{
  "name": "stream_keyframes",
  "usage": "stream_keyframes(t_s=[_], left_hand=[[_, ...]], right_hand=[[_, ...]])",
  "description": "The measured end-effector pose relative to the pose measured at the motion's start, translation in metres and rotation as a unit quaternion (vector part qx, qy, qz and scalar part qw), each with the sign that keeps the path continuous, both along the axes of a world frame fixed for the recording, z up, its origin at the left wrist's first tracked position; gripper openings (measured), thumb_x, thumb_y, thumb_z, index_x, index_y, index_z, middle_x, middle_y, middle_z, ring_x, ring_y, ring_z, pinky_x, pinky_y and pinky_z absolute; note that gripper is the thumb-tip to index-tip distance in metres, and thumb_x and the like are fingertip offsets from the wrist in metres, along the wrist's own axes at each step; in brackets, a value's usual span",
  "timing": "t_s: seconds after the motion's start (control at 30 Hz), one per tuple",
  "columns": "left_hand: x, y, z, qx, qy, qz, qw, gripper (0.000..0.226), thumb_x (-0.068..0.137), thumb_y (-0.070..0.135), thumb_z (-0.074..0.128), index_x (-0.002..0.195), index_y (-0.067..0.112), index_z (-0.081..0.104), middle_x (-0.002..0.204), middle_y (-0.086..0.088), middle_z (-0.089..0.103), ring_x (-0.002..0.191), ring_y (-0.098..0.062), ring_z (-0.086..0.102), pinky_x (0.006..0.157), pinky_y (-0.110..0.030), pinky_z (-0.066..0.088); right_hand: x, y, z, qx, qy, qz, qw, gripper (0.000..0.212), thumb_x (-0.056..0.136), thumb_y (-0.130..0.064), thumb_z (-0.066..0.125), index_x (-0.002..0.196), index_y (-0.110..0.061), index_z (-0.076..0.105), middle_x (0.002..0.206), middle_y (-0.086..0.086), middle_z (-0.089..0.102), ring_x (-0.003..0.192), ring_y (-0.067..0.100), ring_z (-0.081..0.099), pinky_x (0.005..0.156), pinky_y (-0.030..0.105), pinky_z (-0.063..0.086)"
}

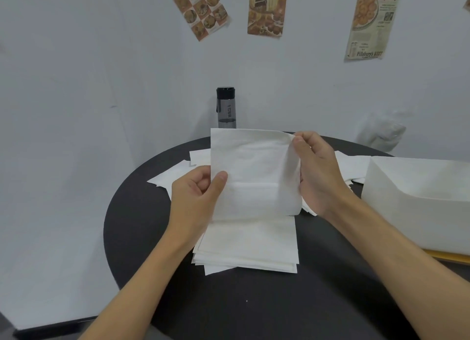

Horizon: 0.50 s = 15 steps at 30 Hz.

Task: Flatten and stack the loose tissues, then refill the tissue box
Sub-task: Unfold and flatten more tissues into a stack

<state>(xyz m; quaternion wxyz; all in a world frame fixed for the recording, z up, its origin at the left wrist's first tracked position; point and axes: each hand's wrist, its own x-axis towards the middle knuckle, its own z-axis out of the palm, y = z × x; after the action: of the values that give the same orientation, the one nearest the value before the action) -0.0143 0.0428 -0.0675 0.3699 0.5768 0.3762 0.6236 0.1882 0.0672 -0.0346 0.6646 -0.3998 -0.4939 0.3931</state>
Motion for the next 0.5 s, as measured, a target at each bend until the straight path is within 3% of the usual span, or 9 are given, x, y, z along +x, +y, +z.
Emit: stream_keyframes(t_s=[0.1, 0.17, 0.27, 0.4, 0.5], left_hand=[[-0.002, 0.001, 0.001, -0.005, -0.023, 0.007, 1.0, 0.01, 0.097, 0.009, 0.063, 0.1, 0.015, 0.071, 0.082, -0.014, 0.077, 0.074, -0.026, 0.074, 0.069, -0.037, 0.061], [-0.003, 0.0, 0.003, -0.005, -0.025, -0.003, 1.0, 0.012, 0.098, 0.007, 0.061, 0.107, 0.013, 0.068, 0.085, -0.017, 0.077, 0.078, -0.035, 0.074, 0.072, -0.043, 0.06], [-0.005, 0.0, 0.005, -0.025, -0.023, -0.02, 0.999, 0.018, 0.098, 0.002, 0.06, 0.111, 0.012, 0.065, 0.088, -0.012, 0.078, 0.074, -0.028, 0.073, 0.068, -0.036, 0.058], [-0.008, 0.003, 0.001, -0.057, 0.022, -0.048, 0.997, 0.023, 0.097, 0.012, 0.065, 0.116, 0.024, 0.064, 0.092, -0.022, 0.075, 0.09, -0.046, 0.07, 0.088, -0.055, 0.055], [-0.009, 0.002, 0.003, -0.056, 0.021, -0.056, 0.997, 0.022, 0.097, 0.011, 0.065, 0.113, 0.027, 0.066, 0.091, -0.031, 0.071, 0.083, -0.039, 0.071, 0.082, -0.046, 0.056]], right_hand=[[0.002, -0.001, 0.0, 0.013, -0.01, 0.002, 1.0, 0.023, 0.103, -0.02, 0.048, 0.083, -0.022, 0.059, 0.083, 0.008, 0.046, 0.079, 0.026, 0.035, 0.06, 0.03, 0.031], [0.004, -0.001, 0.001, 0.027, -0.001, 0.009, 1.0, 0.021, 0.103, -0.019, 0.049, 0.086, -0.021, 0.06, 0.083, 0.008, 0.049, 0.082, 0.026, 0.038, 0.065, 0.035, 0.032], [0.009, -0.002, 0.004, 0.041, 0.019, 0.006, 0.999, 0.012, 0.096, -0.025, 0.054, 0.087, -0.022, 0.062, 0.086, 0.003, 0.057, 0.086, 0.024, 0.046, 0.074, 0.042, 0.035], [0.012, -0.002, 0.004, 0.053, 0.027, 0.017, 0.998, 0.009, 0.09, -0.029, 0.055, 0.086, -0.025, 0.063, 0.086, 0.001, 0.056, 0.087, 0.026, 0.043, 0.073, 0.044, 0.031], [0.012, -0.002, 0.002, 0.066, 0.029, 0.039, 0.997, 0.013, 0.097, -0.021, 0.053, 0.087, -0.021, 0.061, 0.086, 0.001, 0.058, 0.086, 0.025, 0.047, 0.073, 0.04, 0.036]])
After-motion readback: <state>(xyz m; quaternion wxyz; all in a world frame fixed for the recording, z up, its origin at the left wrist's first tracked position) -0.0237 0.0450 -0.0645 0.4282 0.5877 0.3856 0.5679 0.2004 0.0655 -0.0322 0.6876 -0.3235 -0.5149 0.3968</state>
